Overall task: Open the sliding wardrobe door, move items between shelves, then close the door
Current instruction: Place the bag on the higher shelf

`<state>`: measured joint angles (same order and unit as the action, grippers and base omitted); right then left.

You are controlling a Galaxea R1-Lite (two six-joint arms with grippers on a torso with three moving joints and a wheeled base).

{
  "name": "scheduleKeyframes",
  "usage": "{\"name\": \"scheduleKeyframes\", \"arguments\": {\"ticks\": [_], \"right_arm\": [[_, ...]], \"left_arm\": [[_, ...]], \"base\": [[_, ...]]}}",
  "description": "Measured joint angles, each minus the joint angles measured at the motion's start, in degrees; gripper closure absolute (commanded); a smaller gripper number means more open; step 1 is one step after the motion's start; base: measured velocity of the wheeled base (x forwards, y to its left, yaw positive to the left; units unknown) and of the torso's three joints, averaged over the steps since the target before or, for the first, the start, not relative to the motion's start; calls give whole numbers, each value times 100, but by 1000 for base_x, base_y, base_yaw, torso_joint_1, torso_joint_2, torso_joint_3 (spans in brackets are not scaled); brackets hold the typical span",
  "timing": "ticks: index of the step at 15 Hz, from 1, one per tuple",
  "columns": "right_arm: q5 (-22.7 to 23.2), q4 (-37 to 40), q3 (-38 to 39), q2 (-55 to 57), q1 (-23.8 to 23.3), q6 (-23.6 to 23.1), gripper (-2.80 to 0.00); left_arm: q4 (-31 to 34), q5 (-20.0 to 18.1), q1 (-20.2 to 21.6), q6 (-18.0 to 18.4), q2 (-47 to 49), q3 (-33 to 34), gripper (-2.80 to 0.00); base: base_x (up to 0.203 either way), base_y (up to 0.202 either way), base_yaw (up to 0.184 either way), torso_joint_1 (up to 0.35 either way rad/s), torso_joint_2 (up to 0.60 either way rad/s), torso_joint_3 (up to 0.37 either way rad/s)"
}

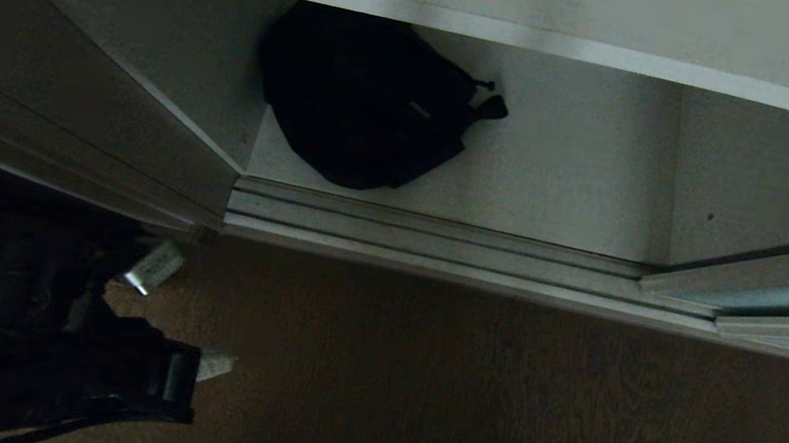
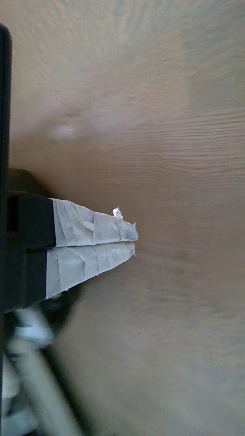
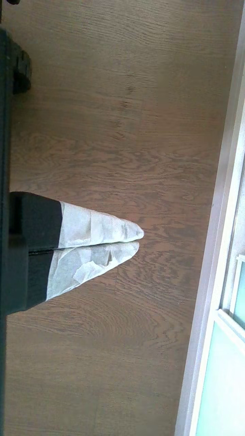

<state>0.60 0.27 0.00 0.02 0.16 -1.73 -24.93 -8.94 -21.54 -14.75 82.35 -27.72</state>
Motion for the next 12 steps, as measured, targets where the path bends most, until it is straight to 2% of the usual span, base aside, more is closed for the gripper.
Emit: {"name": "scheduleKeyframes", "arguments": {"ticks": [3, 4, 6, 8, 12], "right_arm": [[-1, -1, 0, 0, 0, 0, 0], [2, -2, 0, 0, 0, 0, 0], [-2, 0, 0, 0, 0, 2, 0], [0, -2, 0, 0, 0, 1, 0], [0, -2, 0, 0, 0, 0, 0]], "left_arm": [[-629, 1015, -493, -1108, 639, -524, 0], [-671, 1186, -560, -1459, 780, -676, 0], [-651, 1316, -618, -1922, 1062, -979, 0], [-684, 1576, -629, -2201, 1415, -1253, 0], [-1127, 2586, -632, -2325, 2303, -1978, 0]], "base": [[0, 0, 0, 0, 0, 0], [0, 0, 0, 0, 0, 0], [0, 0, 0, 0, 0, 0], [0, 0, 0, 0, 0, 0], [0, 0, 0, 0, 0, 0]]}}
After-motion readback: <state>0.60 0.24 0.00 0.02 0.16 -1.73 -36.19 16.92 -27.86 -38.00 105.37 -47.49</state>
